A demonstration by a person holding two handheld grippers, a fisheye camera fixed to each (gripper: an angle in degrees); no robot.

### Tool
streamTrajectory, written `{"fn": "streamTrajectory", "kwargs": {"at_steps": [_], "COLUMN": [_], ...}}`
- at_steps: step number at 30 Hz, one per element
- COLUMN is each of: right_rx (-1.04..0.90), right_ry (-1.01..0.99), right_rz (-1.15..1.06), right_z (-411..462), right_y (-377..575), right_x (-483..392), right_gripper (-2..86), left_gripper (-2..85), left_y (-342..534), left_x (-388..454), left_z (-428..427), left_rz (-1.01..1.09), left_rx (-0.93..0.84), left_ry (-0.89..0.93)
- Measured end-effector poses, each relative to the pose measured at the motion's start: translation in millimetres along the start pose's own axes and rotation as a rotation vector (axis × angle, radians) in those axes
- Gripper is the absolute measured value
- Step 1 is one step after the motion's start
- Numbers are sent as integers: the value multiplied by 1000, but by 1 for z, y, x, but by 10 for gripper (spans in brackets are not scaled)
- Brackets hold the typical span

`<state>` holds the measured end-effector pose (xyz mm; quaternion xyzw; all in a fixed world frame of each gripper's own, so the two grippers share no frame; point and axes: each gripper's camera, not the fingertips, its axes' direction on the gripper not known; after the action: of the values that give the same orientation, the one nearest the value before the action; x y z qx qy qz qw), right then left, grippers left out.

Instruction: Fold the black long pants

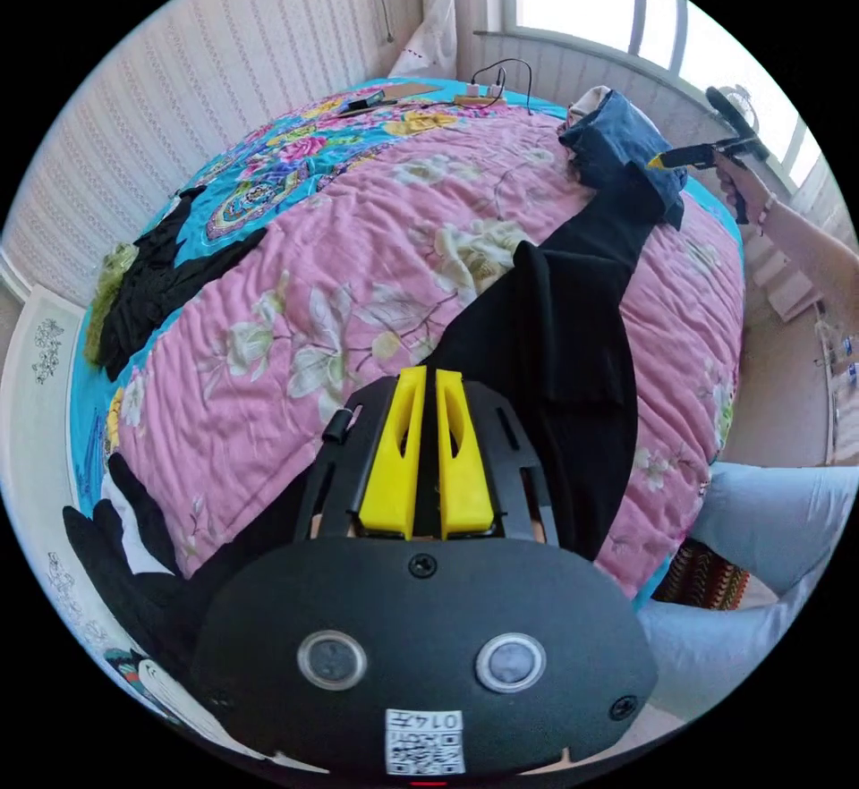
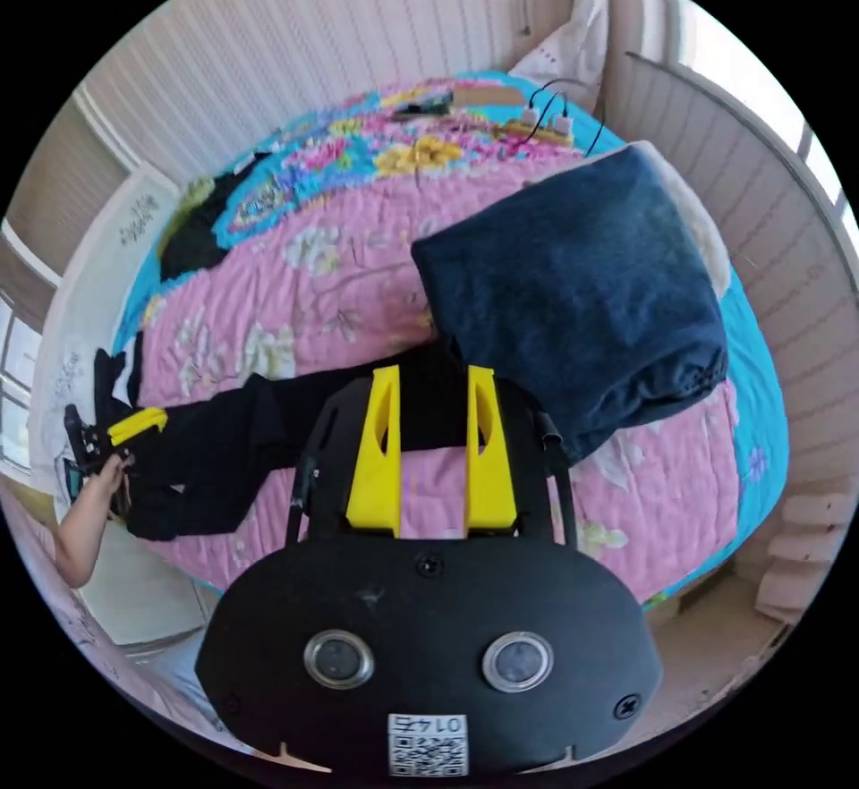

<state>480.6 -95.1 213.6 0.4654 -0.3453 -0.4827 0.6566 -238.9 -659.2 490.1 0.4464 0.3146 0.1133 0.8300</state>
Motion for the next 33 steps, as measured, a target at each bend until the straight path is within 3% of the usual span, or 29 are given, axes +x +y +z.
{"fn": "streamTrajectory", "kwargs": {"at_steps": [3,6,9,12,15,19,27,33], "right_rx": [78,-66,-228,-270,-358,-467,-431,-289], "right_ry": [-116,-248,-481,-414,-307,-269,-353,-13], "right_rz": [27,-59,-312,-495,-433,-426,-326,-151], "right_z": [-29,-3,39,70,116,124,36,-69], "right_y": [35,62,86,94,90,81,98,126], "right_x": [-7,-52,-133,-193,-203,-183,-57,65], "right_gripper": [114,129,145,156,126,26,7,6], "left_gripper": [21,59,99,107,89,35,-9,-10], "left_y": [29,51,68,72,77,78,78,94], "left_x": [10,22,31,39,46,47,32,46], "left_z": [-27,-19,8,40,61,67,38,-2], "left_rz": [53,23,-80,-146,-135,-80,-29,127], "left_rx": [48,-48,-112,-180,-185,-174,-130,-80], "left_ry": [47,141,240,317,242,222,325,367]}}
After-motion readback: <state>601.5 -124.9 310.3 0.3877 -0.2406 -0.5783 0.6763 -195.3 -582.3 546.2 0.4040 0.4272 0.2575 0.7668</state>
